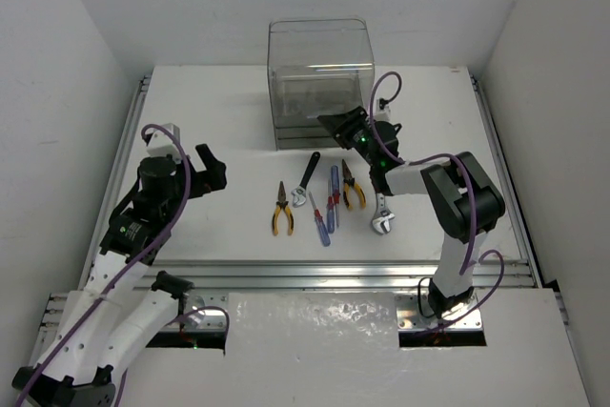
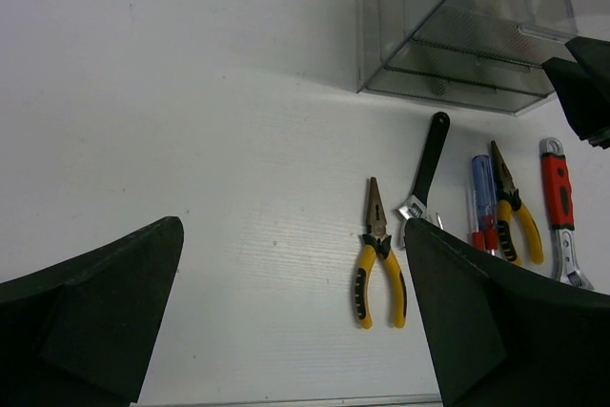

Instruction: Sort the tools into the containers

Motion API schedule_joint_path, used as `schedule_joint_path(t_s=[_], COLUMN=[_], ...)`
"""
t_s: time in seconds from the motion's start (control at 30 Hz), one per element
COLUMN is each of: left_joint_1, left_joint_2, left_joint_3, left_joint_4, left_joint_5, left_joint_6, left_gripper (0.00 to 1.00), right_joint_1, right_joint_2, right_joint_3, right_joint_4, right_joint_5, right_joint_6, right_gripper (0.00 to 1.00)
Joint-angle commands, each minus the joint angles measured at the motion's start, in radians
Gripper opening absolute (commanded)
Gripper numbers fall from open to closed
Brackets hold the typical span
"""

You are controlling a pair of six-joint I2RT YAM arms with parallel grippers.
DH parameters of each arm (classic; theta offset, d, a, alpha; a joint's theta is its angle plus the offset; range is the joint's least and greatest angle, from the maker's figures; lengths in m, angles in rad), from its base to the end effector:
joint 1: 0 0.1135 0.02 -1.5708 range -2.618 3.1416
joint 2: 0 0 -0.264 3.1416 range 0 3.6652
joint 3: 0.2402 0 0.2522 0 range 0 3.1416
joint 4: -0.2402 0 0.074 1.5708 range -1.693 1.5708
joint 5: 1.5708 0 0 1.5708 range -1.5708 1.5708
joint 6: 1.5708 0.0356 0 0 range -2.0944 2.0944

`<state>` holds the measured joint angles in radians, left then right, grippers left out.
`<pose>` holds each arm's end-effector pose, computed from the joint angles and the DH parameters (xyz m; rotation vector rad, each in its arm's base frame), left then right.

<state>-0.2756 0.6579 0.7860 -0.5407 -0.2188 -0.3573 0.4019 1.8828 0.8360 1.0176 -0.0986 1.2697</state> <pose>0.1426 -0.0323 0.3221 -0.2222 1.9656 -0.1955 0.3529 0.1538 0.1795 0.6707 1.6502 1.3408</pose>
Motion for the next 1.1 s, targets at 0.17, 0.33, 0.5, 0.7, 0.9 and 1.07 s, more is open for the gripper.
schedule_joint_path(t_s=[0.17, 0.33, 0.5, 0.7, 0.9, 1.07], left_joint_1=[-0.004, -0.004, -0.004, -0.004, -0.004, -0.004], left_joint_2=[0.005, 0.003, 0.002, -0.001, 0.002, 0.000], left_joint_3=[0.002, 0.001, -0.004, -0.005, -0.005, -0.007], left_joint_4=[0.059, 0.062, 0.070, 0.076, 0.076, 0.077], left_joint_5=[0.024, 0.030, 0.055, 0.068, 0.075, 0.076], left_joint_6=[0.020, 0.020, 0.027, 0.031, 0.032, 0.032], left_gripper=[1.00, 1.00, 1.00, 1.00, 1.00, 1.00], right_joint_1=[0.005, 0.006, 0.006, 0.006, 0.005, 0.006], right_joint_2=[0.028, 0.045, 0.053, 0.052, 0.070, 0.064], right_joint_3=[0.041, 0.043, 0.063, 0.086, 0.103, 0.089], right_joint_4=[0.079, 0.085, 0.119, 0.121, 0.114, 0.131], right_joint_5=[0.097, 0.126, 0.123, 0.122, 0.129, 0.135], right_joint_6=[0.045, 0.071, 0.063, 0.060, 0.083, 0.100], right_gripper=[0.39, 0.35, 0.29, 0.29, 0.17, 0.02])
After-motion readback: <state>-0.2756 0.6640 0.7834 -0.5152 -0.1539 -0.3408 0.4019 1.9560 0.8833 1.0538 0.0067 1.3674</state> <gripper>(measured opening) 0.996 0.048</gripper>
